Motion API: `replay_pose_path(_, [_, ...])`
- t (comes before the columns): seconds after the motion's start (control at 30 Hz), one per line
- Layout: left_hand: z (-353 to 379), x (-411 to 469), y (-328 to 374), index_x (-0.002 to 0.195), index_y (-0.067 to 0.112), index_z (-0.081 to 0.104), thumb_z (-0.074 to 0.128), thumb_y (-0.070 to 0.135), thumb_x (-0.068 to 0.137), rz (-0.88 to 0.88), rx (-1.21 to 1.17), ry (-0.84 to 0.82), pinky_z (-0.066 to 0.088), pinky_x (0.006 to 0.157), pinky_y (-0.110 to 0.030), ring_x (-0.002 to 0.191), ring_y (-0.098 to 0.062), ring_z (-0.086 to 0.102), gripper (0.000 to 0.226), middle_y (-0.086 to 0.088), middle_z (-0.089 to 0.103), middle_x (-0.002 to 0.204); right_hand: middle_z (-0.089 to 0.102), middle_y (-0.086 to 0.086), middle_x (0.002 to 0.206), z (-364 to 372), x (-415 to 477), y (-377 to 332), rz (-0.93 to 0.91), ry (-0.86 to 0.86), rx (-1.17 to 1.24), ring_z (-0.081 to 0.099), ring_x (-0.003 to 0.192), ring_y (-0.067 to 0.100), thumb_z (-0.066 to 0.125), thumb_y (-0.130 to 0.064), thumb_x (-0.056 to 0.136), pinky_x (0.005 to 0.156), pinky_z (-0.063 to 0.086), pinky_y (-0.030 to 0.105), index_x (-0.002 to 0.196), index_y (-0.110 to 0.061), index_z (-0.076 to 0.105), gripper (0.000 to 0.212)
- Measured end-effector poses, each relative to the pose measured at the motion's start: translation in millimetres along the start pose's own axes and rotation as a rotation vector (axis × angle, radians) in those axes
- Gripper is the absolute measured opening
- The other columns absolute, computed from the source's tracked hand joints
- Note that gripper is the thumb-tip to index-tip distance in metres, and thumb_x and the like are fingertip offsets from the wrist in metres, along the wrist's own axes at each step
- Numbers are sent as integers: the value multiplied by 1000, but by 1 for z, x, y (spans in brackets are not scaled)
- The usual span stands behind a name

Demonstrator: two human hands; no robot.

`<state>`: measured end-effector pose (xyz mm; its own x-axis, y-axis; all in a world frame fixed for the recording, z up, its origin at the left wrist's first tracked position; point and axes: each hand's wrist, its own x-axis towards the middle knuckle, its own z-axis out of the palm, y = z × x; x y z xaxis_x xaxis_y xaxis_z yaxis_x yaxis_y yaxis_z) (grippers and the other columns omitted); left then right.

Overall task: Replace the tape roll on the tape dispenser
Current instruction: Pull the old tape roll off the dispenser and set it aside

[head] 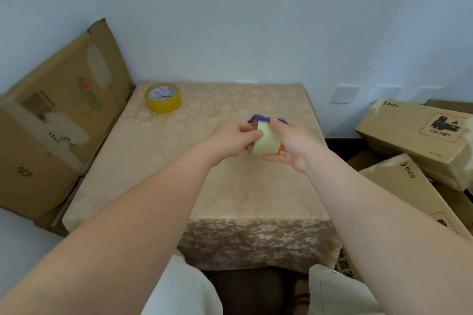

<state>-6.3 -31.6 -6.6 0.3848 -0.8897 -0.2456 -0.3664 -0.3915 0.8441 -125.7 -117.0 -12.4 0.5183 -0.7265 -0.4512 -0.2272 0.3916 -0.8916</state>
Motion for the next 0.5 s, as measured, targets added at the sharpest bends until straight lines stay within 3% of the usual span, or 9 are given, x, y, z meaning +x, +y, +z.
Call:
replay_pose_path(0.1, [-8, -5, -9, 103, 16, 68, 58, 32, 88, -14, -106, 14, 49, 74, -33, 87, -17, 58, 25, -6, 67, 100, 67, 7, 112, 20, 4, -1, 26, -64, 64, 68, 84, 22, 47, -35, 97, 67, 58, 38, 121, -17, 56, 31])
replay_pose_path(0.2, [-18, -6, -24, 102, 16, 69, 63, 29, 84, 0, -180, 77, 47, 74, -32, 85, -15, 58, 22, -1, 67, 96, 69, 2, 104, 43, 13, 0, 61, -112, 121, 68, 83, 18, 44, -39, 97, 67, 56, 36, 114, -20, 61, 30])
replay_pose_path(0.37, [-41, 7, -44, 86, 20, 65, 68, 34, 80, 25, -359, 353, 45, 69, -25, 73, -5, 56, 16, 7, 64, 81, 68, 2, 101, 77, 33, -3, 95, -166, 266, 66, 87, 18, 39, -42, 98, 68, 55, 35, 121, -21, 58, 37])
replay_pose_path(0.5, [-62, 24, -55, 99, 20, 56, 64, 41, 79, -219, -551, 398, 53, 77, -38, 86, -18, 55, 30, 1, 58, 95, 64, 11, 119, 91, 47, -7, 114, -196, 408, 64, 102, 29, 35, -35, 97, 72, 54, 39, 127, -17, 55, 41])
